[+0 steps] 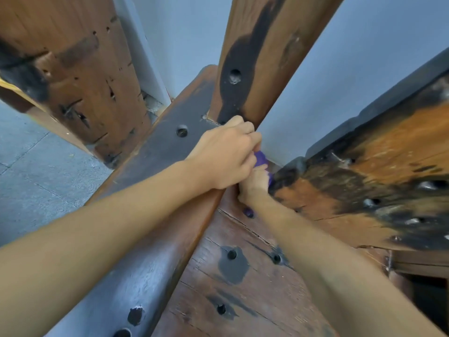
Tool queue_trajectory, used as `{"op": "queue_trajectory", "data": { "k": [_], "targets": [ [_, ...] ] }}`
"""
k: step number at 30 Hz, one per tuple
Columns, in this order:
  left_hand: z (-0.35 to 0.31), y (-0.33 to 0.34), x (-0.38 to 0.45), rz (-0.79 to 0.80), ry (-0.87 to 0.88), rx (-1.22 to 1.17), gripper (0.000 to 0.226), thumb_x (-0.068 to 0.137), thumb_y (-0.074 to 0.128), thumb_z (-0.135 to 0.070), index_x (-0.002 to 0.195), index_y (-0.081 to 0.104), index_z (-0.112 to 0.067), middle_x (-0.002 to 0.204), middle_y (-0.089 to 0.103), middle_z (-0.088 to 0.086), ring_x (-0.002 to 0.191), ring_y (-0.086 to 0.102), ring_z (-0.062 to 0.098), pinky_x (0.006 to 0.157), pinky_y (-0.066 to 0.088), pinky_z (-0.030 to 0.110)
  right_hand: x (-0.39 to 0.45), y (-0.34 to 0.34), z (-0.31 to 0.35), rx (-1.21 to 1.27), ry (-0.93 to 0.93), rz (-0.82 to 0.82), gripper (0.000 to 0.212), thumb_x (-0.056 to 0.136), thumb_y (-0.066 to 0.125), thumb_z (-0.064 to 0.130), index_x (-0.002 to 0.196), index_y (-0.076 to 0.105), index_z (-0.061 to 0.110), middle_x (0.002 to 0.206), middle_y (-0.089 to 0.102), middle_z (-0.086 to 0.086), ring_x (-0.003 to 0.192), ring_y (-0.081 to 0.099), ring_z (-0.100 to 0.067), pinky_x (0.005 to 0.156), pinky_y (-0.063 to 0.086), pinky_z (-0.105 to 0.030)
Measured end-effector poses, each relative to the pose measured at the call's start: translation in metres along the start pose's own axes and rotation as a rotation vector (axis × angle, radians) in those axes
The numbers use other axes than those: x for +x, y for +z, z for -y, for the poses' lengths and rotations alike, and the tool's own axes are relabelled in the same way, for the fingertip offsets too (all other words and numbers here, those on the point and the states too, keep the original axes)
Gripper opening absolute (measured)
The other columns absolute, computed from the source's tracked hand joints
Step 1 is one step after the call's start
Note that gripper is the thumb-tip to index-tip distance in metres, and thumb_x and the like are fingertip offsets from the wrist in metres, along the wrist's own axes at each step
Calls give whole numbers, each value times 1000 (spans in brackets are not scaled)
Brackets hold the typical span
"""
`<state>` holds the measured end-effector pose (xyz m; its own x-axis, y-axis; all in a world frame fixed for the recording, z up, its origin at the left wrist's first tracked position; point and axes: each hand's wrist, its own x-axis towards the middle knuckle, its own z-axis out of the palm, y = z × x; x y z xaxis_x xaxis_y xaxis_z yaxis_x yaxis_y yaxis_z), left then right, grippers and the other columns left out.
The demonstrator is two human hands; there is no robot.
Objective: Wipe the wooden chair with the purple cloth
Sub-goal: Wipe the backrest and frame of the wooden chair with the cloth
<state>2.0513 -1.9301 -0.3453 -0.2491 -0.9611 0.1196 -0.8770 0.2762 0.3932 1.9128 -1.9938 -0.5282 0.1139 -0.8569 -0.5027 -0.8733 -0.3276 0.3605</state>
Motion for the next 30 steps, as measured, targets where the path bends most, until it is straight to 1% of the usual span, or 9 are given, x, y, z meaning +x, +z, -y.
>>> {"op": "queue_trajectory", "data": {
  "k": [4,6,9,14,16,18,22,26,30],
  "targets": [
    [1,-21,-6,54,-6,-12,21,94,46,-23,102,65,-17,105,59,1,107,46,20,75,51,46,-57,11,29,190,-48,60,75,100,56,13,158,12,-6,150,33,-45,130,51,-54,99,53,-46],
    [-2,-34,-10,82,-21,2,22,95,46,-24,99,65,-15,103,59,3,105,47,22,71,49,43,-75,-4,4,432,-92,143,67,89,70,23,145,41,3,136,57,-27,123,59,-42,92,53,-41],
    [-6,-48,-23,161,-30,33,21,95,47,-24,98,65,-14,100,60,4,102,51,26,71,42,37,-107,-30,-43,952,-75,371,35,78,64,11,113,68,6,100,66,-9,97,64,-25,79,52,-34],
    [-34,-93,-42,401,-148,-42,21,92,47,-24,96,66,-16,101,68,7,103,60,32,86,50,43,-211,-47,-99,1469,36,355,55,71,53,-2,105,72,35,68,71,22,61,65,1,56,47,-12],
    [-48,-112,-49,514,-218,-103,23,92,47,-22,99,69,-17,105,72,7,104,63,31,90,51,41,-250,-60,-121,1641,85,279,63,57,53,6,110,72,34,78,76,23,74,70,-3,59,50,-14],
    [-65,-129,-56,613,-264,-218,19,92,51,-21,93,69,-17,106,74,6,106,64,29,94,50,38,-284,-75,-142,1798,112,216,78,52,53,7,126,70,29,108,78,14,99,72,-13,78,56,-24],
    [-113,-157,-64,737,-375,-543,38,87,58,-52,92,69,-16,97,68,2,94,62,22,88,47,35,-332,-122,-169,2137,26,180,80,56,57,0,134,65,18,129,72,-8,117,67,-32,94,56,-41],
    [-170,-186,-75,554,-484,-952,34,94,62,-48,111,72,-20,104,72,-12,97,62,6,79,46,20,-373,-180,-187,2343,-113,65,67,73,52,-10,137,61,8,134,66,-21,117,64,-38,106,47,-51],
    [-202,-213,-79,525,-523,-1208,34,90,68,-45,117,68,-25,111,76,-7,108,70,14,97,52,36,-409,-222,-205,2302,-178,-8,58,87,48,-11,140,59,13,132,68,-19,117,66,-37,104,49,-50]
  ]
}}
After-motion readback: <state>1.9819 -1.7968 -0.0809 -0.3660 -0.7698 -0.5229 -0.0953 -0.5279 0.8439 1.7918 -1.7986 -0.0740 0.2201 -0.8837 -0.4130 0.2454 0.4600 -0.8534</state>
